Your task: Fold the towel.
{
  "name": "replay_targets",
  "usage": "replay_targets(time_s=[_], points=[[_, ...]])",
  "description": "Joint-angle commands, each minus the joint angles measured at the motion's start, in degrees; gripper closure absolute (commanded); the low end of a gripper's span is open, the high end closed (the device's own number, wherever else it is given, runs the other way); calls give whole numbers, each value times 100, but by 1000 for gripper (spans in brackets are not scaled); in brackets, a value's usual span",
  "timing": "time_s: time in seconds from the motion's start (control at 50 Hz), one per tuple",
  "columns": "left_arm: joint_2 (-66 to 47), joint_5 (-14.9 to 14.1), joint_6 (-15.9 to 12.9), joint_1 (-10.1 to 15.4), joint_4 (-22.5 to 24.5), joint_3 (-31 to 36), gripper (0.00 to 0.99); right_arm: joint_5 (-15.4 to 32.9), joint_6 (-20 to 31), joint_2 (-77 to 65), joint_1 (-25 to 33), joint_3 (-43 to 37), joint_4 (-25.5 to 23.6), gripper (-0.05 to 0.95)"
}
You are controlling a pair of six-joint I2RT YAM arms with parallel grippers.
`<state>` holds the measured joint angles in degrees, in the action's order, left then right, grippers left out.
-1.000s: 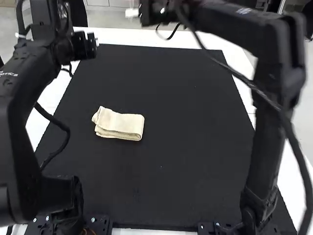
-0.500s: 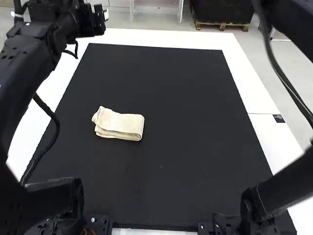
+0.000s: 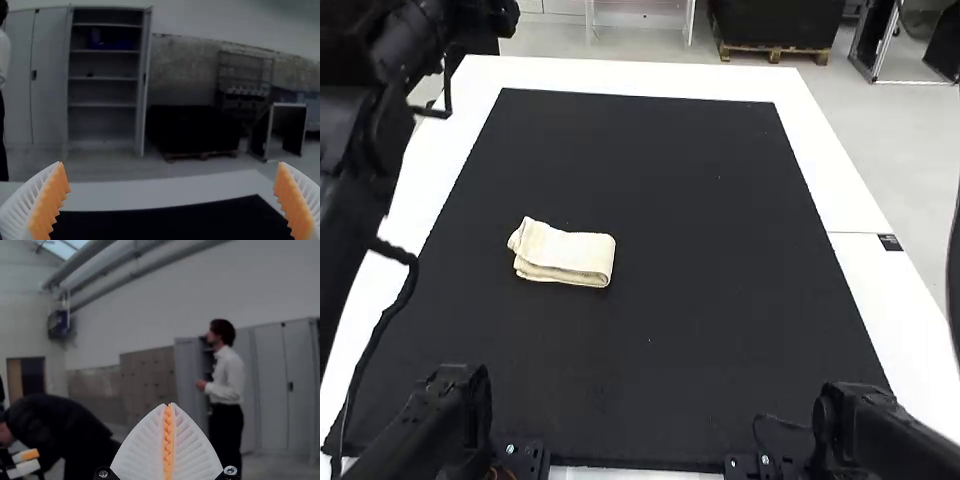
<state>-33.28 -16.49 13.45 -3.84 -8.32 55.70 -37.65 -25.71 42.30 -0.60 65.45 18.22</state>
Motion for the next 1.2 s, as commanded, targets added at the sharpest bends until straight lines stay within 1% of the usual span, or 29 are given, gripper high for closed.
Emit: replay_targets(time_s=[0.0, 0.1, 0.2, 0.28, 0.34, 0.44, 0.58, 0.6, 0.66, 0.7, 0.72, 0.78, 0.9, 0.96, 0.98, 1.02, 1.08, 1.1, 1.12, 1.14, 1.18], points=[[331, -3, 79, -47, 58, -174, 41, -225, -513, -513, 324, -322, 129, 890], [673, 6, 79, -161, 208, -455, 41, -322, -540, -935, 500, -621, 138, 890], [946, 14, 79, -276, 296, -675, 41, -340, -637, -1348, 561, -973, 288, 890], [1130, 6, 87, -337, 322, -824, 41, -331, -716, -1602, 579, -1228, 305, 890], [1262, 14, 70, -363, 383, -947, 41, -304, -751, -1831, 631, -1474, 349, 889], [1631, 23, 8, -390, 463, -1255, 41, -296, -979, -2235, 834, -1922, 551, 887], [2238, 76, -62, -372, 594, -1782, 41, -296, -1129, -2859, 1150, -2520, 569, 877], [2317, 93, -88, -363, 612, -1844, 41, -304, -1164, -2938, 1185, -2581, 569, 879], [2607, 155, -317, -390, 612, -2063, 41, -304, -1199, -3202, 1291, -2766, 569, 877], [2765, 260, -422, -399, 638, -2213, 41, -304, -1208, -3404, 1361, -2889, 578, 875], [2862, 304, -440, -399, 673, -2292, 43, -313, -1234, -3501, 1387, -2942, 569, 875], [3055, 304, -431, -416, 665, -2433, 43, -322, -1287, -3782, 1484, -3091, 569, 874], [3345, 427, -414, -425, 463, -2556, 43, -384, -1401, -4274, 1598, -3284, 560, 864], [3345, 507, -405, -425, 419, -2591, 43, -524, -1401, -4222, 1616, -3319, 481, 862], [3345, 542, -414, -425, 419, -2608, 43, -524, -1392, -4213, 1607, -3337, 402, 862], [3345, 612, -519, -425, 427, -2661, 41, -524, -1357, -4222, 1589, -3390, 332, 857], [3345, 761, -862, -425, 480, -2731, 41, -480, -1287, -4222, 1581, -3486, 332, 792], [3345, 814, -950, -425, 489, -2749, 39, -401, -1269, -4222, 1581, -3513, 314, 731], [3345, 928, -1003, -425, 506, -2767, 39, -278, -1252, -4222, 1581, -3539, 314, 664], [3345, 1008, -1064, -425, 506, -2793, 39, -94, -1146, -4222, 1589, -3566, 323, 559], [3345, 1016, -1284, -425, 665, -2846, 33, 249, -891, -4222, 1581, -3601, 332, 377]])
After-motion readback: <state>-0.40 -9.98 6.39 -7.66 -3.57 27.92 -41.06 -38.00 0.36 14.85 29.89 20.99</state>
